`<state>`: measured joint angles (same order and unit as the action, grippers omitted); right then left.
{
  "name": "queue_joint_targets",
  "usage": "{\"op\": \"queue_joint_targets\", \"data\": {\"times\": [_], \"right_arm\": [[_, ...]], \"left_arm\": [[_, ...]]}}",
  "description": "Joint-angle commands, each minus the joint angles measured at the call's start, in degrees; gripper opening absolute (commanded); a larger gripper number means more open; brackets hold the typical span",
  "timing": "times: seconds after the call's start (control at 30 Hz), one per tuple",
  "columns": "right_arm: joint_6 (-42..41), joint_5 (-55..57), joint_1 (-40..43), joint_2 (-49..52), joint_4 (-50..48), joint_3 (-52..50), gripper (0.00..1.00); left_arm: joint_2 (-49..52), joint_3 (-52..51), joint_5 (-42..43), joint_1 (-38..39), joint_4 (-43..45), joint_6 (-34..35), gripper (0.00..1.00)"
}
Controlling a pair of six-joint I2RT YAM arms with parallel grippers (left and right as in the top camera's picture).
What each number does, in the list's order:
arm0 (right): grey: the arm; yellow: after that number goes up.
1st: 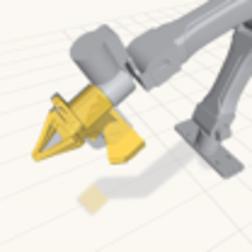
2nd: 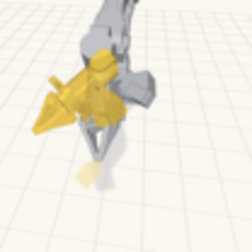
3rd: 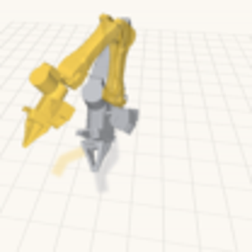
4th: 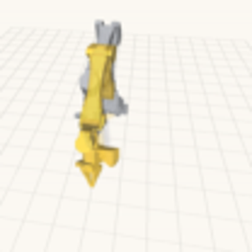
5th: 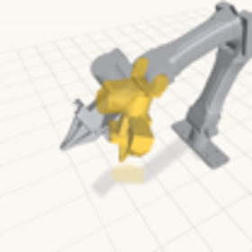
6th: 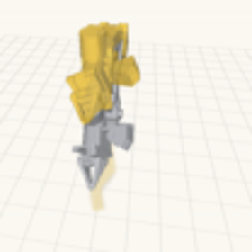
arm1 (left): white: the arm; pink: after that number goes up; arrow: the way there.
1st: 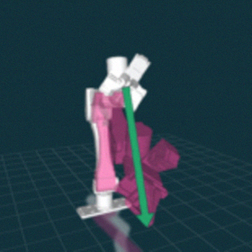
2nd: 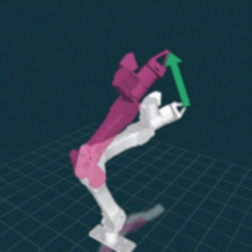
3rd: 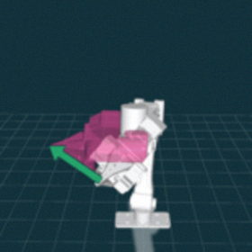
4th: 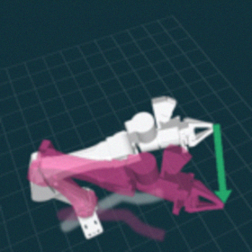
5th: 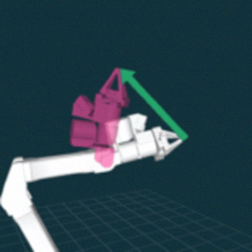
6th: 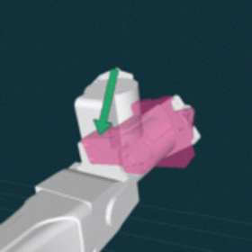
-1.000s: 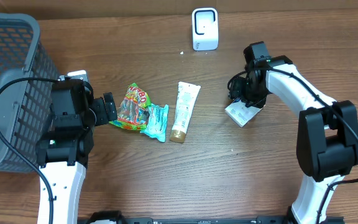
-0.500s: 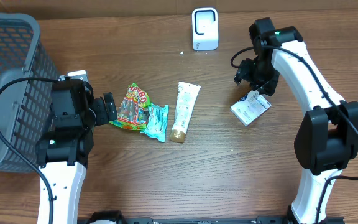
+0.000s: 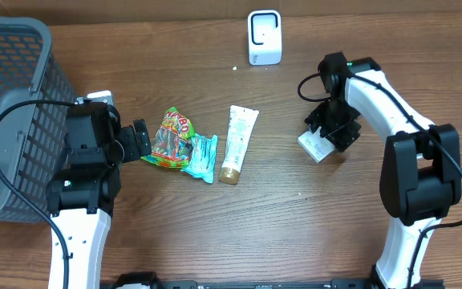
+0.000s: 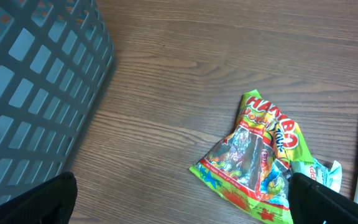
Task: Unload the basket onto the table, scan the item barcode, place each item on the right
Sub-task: 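Lift the Hansaplast box with the right gripper and turn it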
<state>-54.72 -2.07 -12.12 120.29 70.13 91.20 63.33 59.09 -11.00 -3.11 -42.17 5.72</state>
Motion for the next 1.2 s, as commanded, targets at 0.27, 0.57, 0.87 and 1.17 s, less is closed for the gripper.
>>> {"op": "queue_joint_targets", "data": {"times": [0.27,0.57,0.87,1.17], "right_arm": [[-5.79,0.74,-1.81,-0.37,-10.05,-7.02,0.83],[-3.1,-1.73,-1.81,-0.55,-11.96,-7.04,0.97],[-1.81,-3.26,-1.79,-4.72,-12.37,-6.71,1.0],[-0.87,-3.52,-2.27,-8.17,-14.95,-6.78,1.0]], "left_arm": [[-0.33,0.17,-0.5,-0.24,0.15,-0.83,1.0],[-0.33,0.17,-0.5,-0.24,0.15,-0.83,1.0],[-0.33,0.17,-0.5,-0.24,0.17,-0.83,1.0],[-0.33,0.17,-0.5,-0.24,0.15,-0.83,1.0]]}}
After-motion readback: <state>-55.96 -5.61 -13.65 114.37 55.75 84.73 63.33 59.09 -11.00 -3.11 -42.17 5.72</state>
